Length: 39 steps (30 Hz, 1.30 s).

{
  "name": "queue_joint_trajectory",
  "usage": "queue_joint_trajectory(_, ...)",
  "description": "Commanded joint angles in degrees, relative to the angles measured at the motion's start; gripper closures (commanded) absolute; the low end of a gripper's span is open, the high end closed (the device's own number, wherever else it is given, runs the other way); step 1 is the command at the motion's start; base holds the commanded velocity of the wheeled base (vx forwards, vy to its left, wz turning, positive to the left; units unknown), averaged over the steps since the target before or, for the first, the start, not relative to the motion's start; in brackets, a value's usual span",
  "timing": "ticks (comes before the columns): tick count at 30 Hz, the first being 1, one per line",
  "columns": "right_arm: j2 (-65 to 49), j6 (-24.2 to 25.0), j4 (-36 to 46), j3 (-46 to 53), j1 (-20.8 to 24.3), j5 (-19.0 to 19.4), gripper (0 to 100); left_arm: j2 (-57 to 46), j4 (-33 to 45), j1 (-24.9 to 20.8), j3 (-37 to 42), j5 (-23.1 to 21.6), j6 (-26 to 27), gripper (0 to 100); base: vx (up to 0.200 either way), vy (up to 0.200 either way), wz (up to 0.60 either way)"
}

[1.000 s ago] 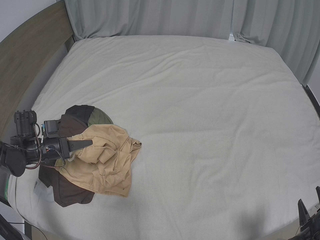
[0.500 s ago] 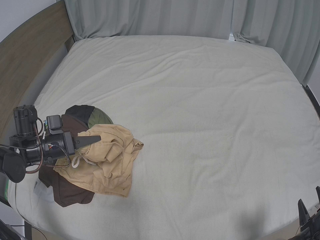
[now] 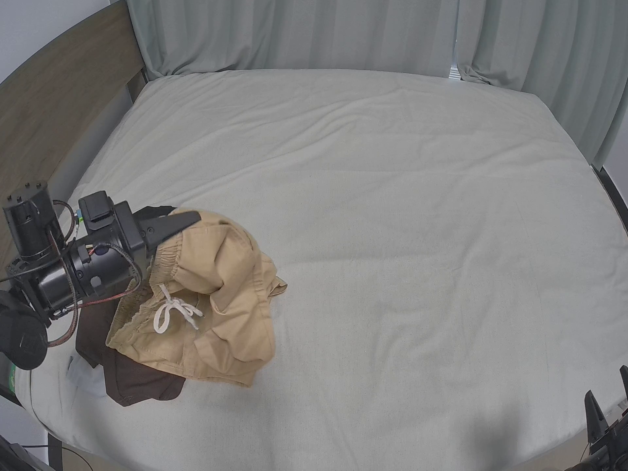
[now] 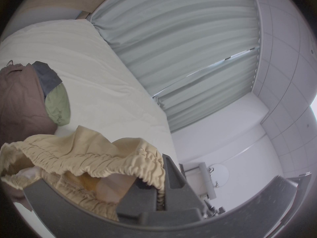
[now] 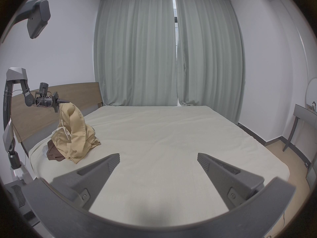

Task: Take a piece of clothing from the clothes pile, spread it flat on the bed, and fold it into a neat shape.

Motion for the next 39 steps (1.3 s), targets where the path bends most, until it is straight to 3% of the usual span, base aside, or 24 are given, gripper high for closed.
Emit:
queue_joint_trajectory(1,-0.57,0.00,-0.01,0.92,0.02,0.03,0,-0.34,-3.98,-4.51,-0.12,3.78,-3.96,100,0.000,0.000,0.00)
queue_joint_trajectory(6,-0.57,0.00,-0.01,0.92,0.02,0.03,0,-0.34,-4.77,-6.71,-1.09,8.44,-8.35,100,0.000,0.000,0.00)
queue_joint_trajectory(14,-0.57,0.00,-0.01,0.92,0.02,0.03,0,-0.61,-4.77,-9.87,-1.00,14.06,-9.76,100,0.000,0.000,0.00)
queue_joint_trajectory(24,-0.57,-0.08,-0.01,0.92,0.02,0.03,0,0.10,-5.74,-17.61,-3.29,25.84,-14.33,100,0.000,0.000,0.00)
queue_joint_trajectory(39,-0.57,0.00,-0.01,0.92,0.02,0.03,0,3.08,-5.65,-28.42,-9.09,30.94,-14.86,100,0.000,0.000,0.00)
